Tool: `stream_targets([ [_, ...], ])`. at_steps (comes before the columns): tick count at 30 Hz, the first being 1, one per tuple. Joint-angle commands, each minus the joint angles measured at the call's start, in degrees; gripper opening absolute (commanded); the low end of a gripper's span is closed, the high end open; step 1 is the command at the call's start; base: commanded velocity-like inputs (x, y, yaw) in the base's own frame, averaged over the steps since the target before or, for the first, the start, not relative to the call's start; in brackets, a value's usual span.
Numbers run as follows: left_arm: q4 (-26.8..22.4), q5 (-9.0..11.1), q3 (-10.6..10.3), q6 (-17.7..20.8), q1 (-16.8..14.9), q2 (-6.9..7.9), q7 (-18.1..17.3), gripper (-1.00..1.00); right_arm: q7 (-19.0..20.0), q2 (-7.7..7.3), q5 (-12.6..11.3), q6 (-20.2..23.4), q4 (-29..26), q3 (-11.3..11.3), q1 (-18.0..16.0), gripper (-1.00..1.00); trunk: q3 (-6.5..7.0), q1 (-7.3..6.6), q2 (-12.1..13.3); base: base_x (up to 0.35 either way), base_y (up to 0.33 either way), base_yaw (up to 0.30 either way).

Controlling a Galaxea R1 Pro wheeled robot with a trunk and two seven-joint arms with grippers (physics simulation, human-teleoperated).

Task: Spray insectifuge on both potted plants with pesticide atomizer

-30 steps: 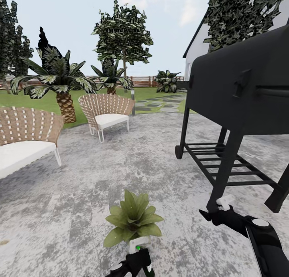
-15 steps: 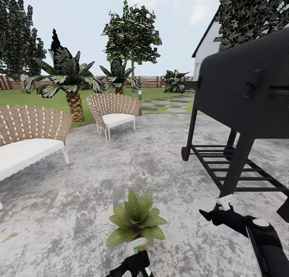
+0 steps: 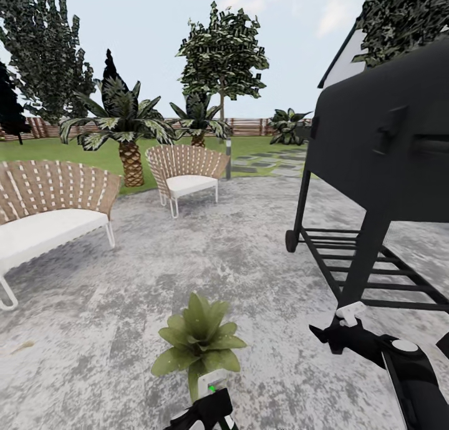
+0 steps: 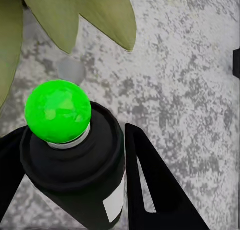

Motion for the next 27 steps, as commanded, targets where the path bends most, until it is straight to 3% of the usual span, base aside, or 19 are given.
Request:
stream_targets([
  [1, 0.1, 0.0, 0.0, 0.0, 0.0, 0.05, 0.0, -1.0, 0.0, 0.02, 0.0, 0.0, 0.0, 0.0, 0.0, 1.0, 0.0, 0.0, 0.0, -0.121, -0.295, 0.254],
  [8, 3.9, 0.1, 2.0, -0.2, -0.2, 0.42, 0.3, -1.0, 0.0, 0.06, 0.0, 0.0, 0.0, 0.0, 0.0, 1.0, 0.0, 0.0, 0.0, -0.014, -0.035, 0.263],
  [9, 4.1, 0.0, 2.0, 1.5, -0.6, 0.43, 0.3, -1.0, 0.0, 0.06, 0.0, 0.0, 0.0, 0.2, 0.0, 1.0, 0.0, 0.0, 0.0, 0.0, -0.001, 0.264],
  [11, 4.1, -0.1, 2.2, 8.5, -2.4, 0.46, 0.3, -1.0, 0.0, 0.01, 0.0, 0.0, 0.0, 0.9, 0.0, 1.0, 0.0, 0.0, 0.0, 0.0, 0.0, 0.235],
  [14, 4.0, -0.2, 2.2, 11.9, -5.3, 0.53, 0.4, -1.0, 0.0, -0.01, 0.0, 0.0, 0.0, 1.1, 0.0, 1.0, 0.0, 0.0, 0.0, 0.0, 0.0, 0.059],
  [17, 3.6, 0.4, 3.4, 13.2, -8.1, 0.43, 6.2, -1.0, 0.0, -0.02, 0.0, 0.0, 0.0, 1.0, 0.0, 1.0, 0.0, 0.0, 0.0, 0.0, 0.0, 0.004],
  [20, 3.4, 1.0, 4.7, 21.0, -11.6, 0.38, 9.7, -1.0, 0.1, -0.02, 0.0, 0.0, 0.0, 0.9, 0.0, 1.0, 0.0, 0.0, 0.0, 0.0, 0.0, 0.0],
  [22, 4.2, 1.6, 4.8, 27.0, -14.6, 0.33, 13.9, -1.0, 0.1, -0.02, 0.0, 0.0, 0.0, 0.9, 0.0, 1.0, 0.0, 0.0, 0.0, 0.0, 0.0, 0.0],
  [24, 4.5, 1.7, 4.8, 31.0, -15.6, 0.45, 15.6, -1.0, 0.1, 0.01, 0.0, -0.1, 0.0, 1.0, 0.0, 1.0, 0.0, 0.0, 0.0, 0.0, 0.0, 0.0],
  [27, 4.2, 1.6, 4.8, 31.1, -15.7, 0.47, 15.3, -1.0, 0.1, 0.05, 0.0, 0.0, 0.0, 1.1, 0.0, 1.0, 0.0, 0.0, 0.0, 0.0, 0.0, 0.0],
])
